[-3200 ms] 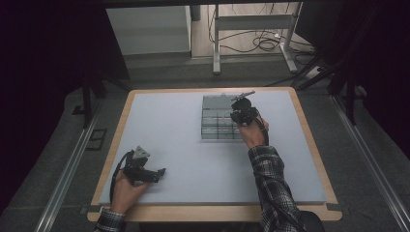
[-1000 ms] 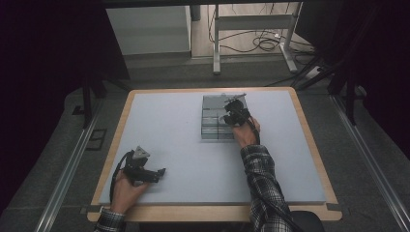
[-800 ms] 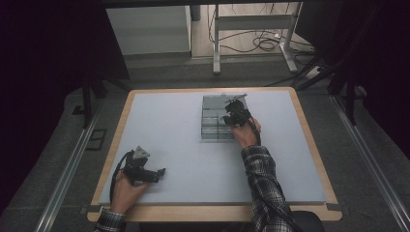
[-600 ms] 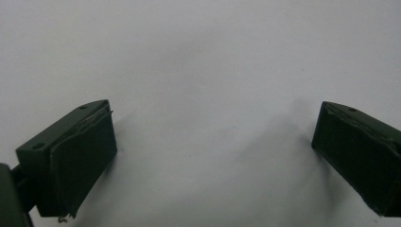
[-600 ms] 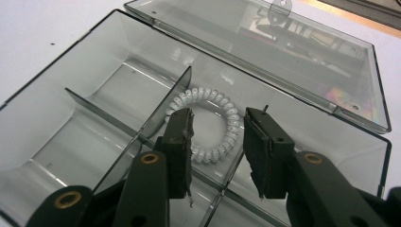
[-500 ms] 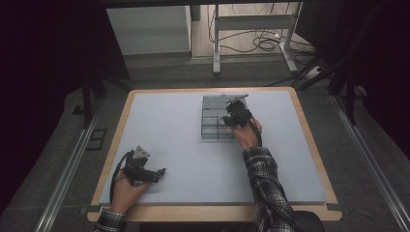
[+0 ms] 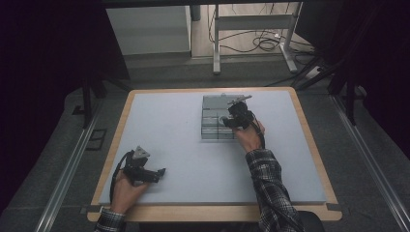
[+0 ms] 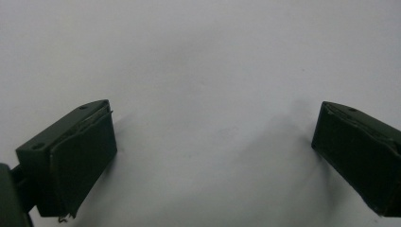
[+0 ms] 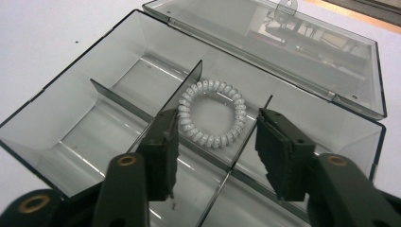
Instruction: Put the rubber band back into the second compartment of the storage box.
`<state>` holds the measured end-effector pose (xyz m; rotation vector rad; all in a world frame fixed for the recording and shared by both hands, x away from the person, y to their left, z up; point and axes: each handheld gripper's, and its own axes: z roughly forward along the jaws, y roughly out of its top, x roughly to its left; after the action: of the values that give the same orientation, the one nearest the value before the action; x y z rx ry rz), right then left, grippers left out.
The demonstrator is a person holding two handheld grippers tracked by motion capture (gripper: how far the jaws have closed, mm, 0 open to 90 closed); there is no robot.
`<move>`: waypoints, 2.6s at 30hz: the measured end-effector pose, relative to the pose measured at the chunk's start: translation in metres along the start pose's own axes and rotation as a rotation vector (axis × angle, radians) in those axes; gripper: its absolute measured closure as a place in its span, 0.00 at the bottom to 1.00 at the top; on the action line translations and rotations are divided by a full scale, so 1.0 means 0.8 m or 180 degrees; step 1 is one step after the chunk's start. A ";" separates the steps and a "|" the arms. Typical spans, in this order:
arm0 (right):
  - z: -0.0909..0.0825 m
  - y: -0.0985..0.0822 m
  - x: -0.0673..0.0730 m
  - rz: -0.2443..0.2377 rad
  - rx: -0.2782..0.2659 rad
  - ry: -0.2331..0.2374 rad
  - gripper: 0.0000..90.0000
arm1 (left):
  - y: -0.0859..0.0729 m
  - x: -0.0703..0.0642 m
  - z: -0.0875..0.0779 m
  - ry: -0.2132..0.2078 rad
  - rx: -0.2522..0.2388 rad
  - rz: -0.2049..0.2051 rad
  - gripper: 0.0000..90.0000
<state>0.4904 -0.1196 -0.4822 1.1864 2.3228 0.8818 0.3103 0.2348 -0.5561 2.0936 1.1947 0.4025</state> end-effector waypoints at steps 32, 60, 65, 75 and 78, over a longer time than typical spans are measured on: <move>-0.041 -0.023 0.010 -0.0093 -0.0009 0.0231 0.30 | 0.000 0.000 0.000 0.0002 -0.0002 -0.0001 0.00; -0.092 -0.069 0.003 -0.0054 0.0005 0.0319 0.20 | 0.000 0.000 0.000 0.0005 -0.0004 -0.0002 0.00; -0.103 -0.079 0.003 -0.0120 0.0001 0.0360 0.18 | 0.000 0.000 0.000 0.0006 -0.0001 -0.0001 0.00; -0.122 -0.107 -0.002 -0.0211 0.0063 0.0327 0.13 | 0.000 0.000 0.000 0.0007 -0.0002 0.0000 0.00; -0.126 -0.116 -0.003 -0.0217 0.0106 0.0305 0.11 | 0.000 0.000 0.000 0.0008 -0.0003 -0.0001 0.00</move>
<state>0.3790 -0.1992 -0.4723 1.0933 2.4476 0.8975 0.3101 0.2346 -0.5561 2.0927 1.1959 0.4055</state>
